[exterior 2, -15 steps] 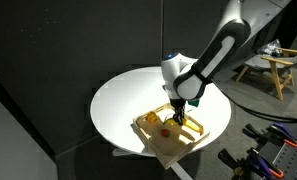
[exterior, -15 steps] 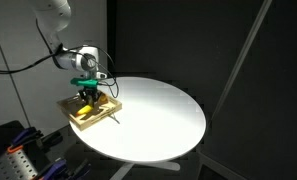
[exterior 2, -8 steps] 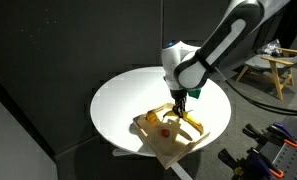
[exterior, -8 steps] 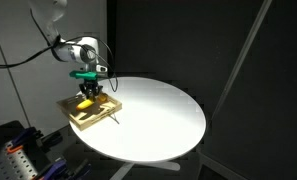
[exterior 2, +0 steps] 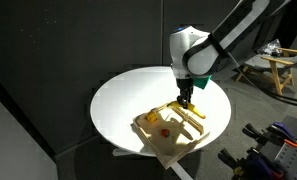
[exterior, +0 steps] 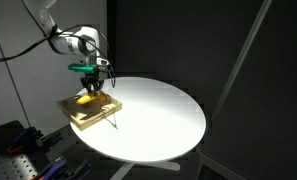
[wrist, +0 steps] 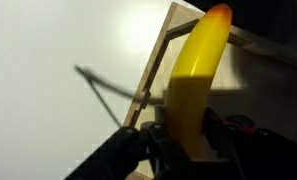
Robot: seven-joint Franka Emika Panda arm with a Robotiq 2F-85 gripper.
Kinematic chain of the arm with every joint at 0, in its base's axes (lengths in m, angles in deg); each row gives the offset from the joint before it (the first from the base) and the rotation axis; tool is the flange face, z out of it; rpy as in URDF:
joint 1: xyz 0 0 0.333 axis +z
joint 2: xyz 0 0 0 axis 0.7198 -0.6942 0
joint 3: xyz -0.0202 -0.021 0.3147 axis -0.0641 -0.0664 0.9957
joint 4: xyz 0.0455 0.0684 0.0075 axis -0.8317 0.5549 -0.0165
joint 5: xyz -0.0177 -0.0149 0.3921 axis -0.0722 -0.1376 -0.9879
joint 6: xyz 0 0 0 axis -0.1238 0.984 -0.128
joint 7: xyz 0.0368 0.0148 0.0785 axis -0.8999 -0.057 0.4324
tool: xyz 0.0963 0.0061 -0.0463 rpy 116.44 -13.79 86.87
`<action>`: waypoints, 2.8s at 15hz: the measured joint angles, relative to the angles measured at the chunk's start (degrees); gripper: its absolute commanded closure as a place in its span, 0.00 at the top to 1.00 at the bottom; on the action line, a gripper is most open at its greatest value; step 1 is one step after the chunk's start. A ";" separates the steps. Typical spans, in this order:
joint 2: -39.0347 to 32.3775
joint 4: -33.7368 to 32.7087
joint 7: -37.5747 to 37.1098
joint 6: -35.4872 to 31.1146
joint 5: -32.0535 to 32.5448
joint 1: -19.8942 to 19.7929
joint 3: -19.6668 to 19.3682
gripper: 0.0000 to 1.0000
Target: Remove the banana from the crate and put it on the table
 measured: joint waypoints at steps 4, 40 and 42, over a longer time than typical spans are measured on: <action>2.85 2.12 -0.03 0.07 -0.72 -2.92 -0.02 0.16; 2.83 1.45 1.27 -2.06 -4.77 -14.50 -5.24 0.41; 2.83 1.45 1.27 -2.06 -4.77 -14.50 -5.24 0.16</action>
